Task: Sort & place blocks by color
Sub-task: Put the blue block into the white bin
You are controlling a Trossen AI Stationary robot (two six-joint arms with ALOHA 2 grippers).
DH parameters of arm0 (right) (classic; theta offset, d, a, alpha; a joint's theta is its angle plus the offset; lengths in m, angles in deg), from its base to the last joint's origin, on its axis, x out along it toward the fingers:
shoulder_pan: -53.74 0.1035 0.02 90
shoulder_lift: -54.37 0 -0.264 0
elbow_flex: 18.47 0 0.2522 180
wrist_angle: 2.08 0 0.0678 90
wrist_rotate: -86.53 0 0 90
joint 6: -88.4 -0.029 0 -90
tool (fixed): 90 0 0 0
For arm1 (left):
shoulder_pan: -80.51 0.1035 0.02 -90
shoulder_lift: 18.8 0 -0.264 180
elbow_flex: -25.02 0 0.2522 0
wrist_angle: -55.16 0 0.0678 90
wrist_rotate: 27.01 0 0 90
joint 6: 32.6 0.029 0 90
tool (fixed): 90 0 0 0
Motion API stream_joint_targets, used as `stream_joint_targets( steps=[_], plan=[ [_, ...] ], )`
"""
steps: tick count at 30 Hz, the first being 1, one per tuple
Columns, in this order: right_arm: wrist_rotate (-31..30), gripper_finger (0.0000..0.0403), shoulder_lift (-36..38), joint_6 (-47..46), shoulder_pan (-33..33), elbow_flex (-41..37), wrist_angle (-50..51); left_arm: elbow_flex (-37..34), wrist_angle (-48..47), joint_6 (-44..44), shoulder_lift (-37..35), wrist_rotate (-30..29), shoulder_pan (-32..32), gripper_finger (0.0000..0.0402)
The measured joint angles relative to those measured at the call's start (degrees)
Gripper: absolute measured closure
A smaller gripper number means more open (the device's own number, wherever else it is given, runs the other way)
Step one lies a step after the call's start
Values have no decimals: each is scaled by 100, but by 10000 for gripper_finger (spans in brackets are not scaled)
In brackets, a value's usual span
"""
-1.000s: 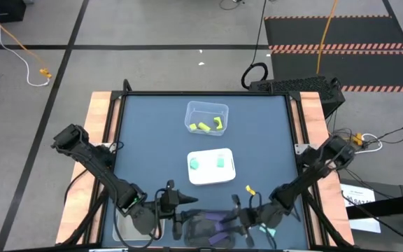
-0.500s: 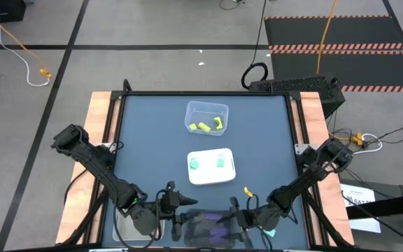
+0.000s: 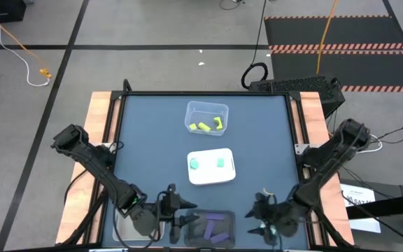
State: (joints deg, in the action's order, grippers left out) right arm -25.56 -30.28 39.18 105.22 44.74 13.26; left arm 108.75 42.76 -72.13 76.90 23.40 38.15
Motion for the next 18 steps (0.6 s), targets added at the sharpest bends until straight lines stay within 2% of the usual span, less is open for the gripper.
stream_joint_targets(
  steps=[4, 9, 13, 18],
  plan=[
    [9, 144, 125, -1682, 524, 0, 1099, 0, -10, 2, 0, 37, -18, 215],
    [316, 144, -218, -2902, 932, 0, 1185, 0, -35, 46, 0, 37, -16, 215],
    [442, 145, -486, -3110, 1053, -2, 1206, 0, -37, 46, 0, 37, -16, 215],
    [413, 145, -746, -2926, 1052, -1, 1196, 0, -37, 42, 0, 45, -16, 215]
  ],
)
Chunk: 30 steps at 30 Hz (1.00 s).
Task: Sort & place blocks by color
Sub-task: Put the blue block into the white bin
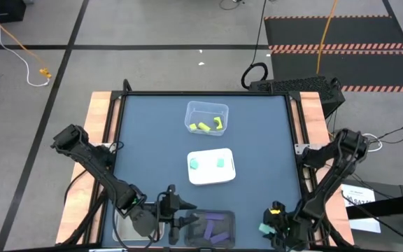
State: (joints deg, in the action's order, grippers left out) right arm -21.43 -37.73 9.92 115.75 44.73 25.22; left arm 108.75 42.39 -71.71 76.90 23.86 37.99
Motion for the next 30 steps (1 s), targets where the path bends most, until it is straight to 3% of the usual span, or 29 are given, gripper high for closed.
stream_joint_targets(
  steps=[5, 12, 16, 22, 30],
  plan=[
    [78, 145, -319, 253, 4, 5, -20, 0, -92, -7, 0, 19, 0, 215],
    [78, 152, -605, 1336, 17, 23, 149, 0, -260, -66, 0, 31, 0, 215],
    [2, 191, -699, 1546, 17, 17, 319, 0, -260, -68, 0, 31, 0, 215],
    [3, 293, -768, 1617, 14, 12, 799, 0, -259, -89, 0, 31, 0, 215],
    [-163, 296, -167, 1562, -23, -24, 604, 0, -255, -259, 0, 31, 0, 215]
  ],
)
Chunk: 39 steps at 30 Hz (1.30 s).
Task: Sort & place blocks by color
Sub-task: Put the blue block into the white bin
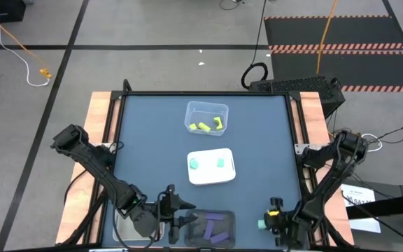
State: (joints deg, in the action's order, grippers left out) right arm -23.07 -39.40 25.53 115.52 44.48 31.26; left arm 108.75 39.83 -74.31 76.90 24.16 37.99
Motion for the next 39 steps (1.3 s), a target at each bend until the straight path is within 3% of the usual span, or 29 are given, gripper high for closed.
stream_joint_targets(
  steps=[7, 14, 20, 24, 30, 39],
  plan=[
    [-1990, 296, 1138, 782, -211, 12, -355, 0, 13, 47, 0, 0, 22, 215],
    [-3161, 296, 1894, 3677, -1146, 10, -1315, 0, 12, 491, 0, -3, 211, 215],
    [-3113, 296, 2260, 6487, -2200, 15, -2851, 0, 11, 702, 0, -7, 479, 215],
    [-2323, 296, 2318, 7672, -2777, 12, -3613, 0, 7, 708, 0, -7, 636, 215],
    [-1081, 296, 2318, 7960, -3355, 15, -4012, 0, 7, 705, 0, -11, 797, 215],
    [-566, 296, 2324, 7715, -3813, -431, -4157, 0, 5, 1164, 0, -11, 949, 215]
  ],
)
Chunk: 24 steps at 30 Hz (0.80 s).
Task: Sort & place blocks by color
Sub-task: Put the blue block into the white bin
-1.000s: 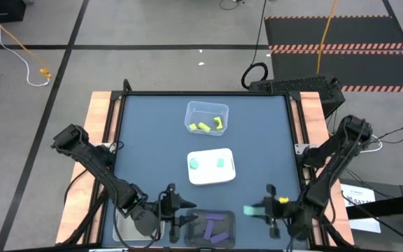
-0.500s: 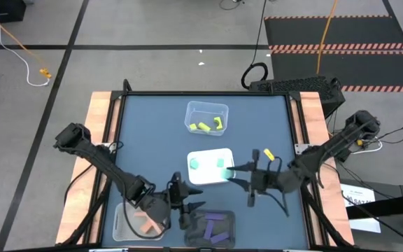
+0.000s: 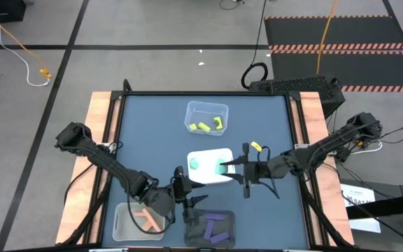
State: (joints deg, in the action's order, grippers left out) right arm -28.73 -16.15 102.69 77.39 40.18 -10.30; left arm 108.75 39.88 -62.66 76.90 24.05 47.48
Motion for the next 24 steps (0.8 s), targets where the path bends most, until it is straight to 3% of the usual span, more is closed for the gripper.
stream_joint_targets(
  steps=[12, 16, 24],
  plan=[
    [56, 296, -34, -1169, -997, -2133, -2806, 0, -12, 533, -92, -2, 364, 215],
    [820, 296, -334, -1764, -1317, -2243, -2814, -3, -97, 599, -222, -1, 556, 215],
    [1510, 296, -1383, -2008, -1428, -1952, -3138, 0, -191, 627, -435, -4, 849, 215]
  ],
)
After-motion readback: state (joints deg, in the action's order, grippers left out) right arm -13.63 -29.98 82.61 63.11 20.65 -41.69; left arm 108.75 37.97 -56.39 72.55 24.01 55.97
